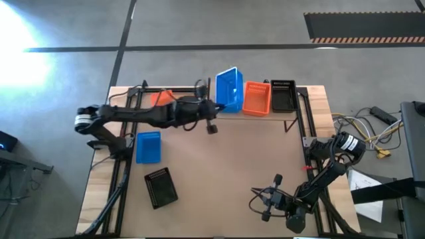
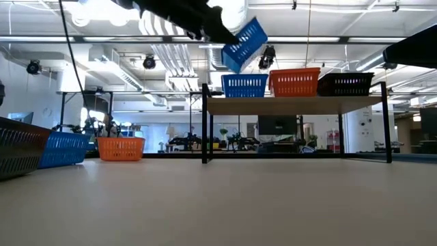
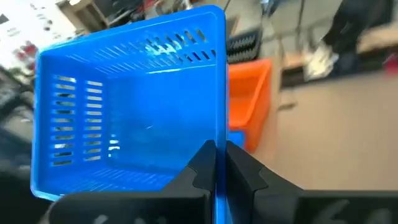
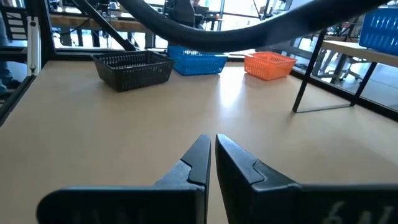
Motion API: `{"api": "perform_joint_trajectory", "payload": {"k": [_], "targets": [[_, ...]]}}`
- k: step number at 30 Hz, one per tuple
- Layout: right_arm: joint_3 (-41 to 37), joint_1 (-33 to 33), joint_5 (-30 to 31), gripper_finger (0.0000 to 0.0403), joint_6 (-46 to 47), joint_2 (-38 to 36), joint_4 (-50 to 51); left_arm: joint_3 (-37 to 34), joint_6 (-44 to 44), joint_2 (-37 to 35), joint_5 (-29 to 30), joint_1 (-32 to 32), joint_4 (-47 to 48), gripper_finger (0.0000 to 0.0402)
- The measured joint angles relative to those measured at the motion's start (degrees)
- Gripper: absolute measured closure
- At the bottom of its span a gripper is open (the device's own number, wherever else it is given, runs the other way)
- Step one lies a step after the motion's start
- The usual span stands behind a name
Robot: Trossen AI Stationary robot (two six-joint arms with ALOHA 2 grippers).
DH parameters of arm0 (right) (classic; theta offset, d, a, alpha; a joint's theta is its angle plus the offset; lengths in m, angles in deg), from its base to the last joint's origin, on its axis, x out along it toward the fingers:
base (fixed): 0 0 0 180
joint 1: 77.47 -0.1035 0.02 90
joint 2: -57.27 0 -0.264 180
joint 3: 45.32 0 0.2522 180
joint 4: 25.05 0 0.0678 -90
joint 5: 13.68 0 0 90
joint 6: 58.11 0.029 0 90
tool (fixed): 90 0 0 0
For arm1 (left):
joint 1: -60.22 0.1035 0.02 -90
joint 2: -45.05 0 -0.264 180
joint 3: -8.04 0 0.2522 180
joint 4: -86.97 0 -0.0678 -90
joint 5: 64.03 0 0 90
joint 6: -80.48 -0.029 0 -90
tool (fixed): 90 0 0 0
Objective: Stack baskets on shelf by color
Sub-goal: Stack the top blue bin on top of the blue bin on the shelf, then move the blue bin to the center of the table
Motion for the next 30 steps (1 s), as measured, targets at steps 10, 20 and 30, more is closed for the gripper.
{"api": "perform_joint_trajectory", "payload": {"k": [10, 20, 30], "targets": [[0.0, 0.0, -0.17, 0.0385, 0.56, 0.0, 0.0, 4.09, -0.57, 5.04, 2.88, -0.1, 6.32, 0.0386], [0.0, 0.0, -0.18, 0.0385, 0.43, 0.0, 0.09, 4.43, -0.39, 2.04, 4.27, -0.06, 9.56, 0.0299], [-0.07, 0.0, -0.45, 0.0385, 0.57, 0.0, 0.36, 4.42, 0.46, -2.63, 4.35, -6.08, 17.99, 0.0279]]}}
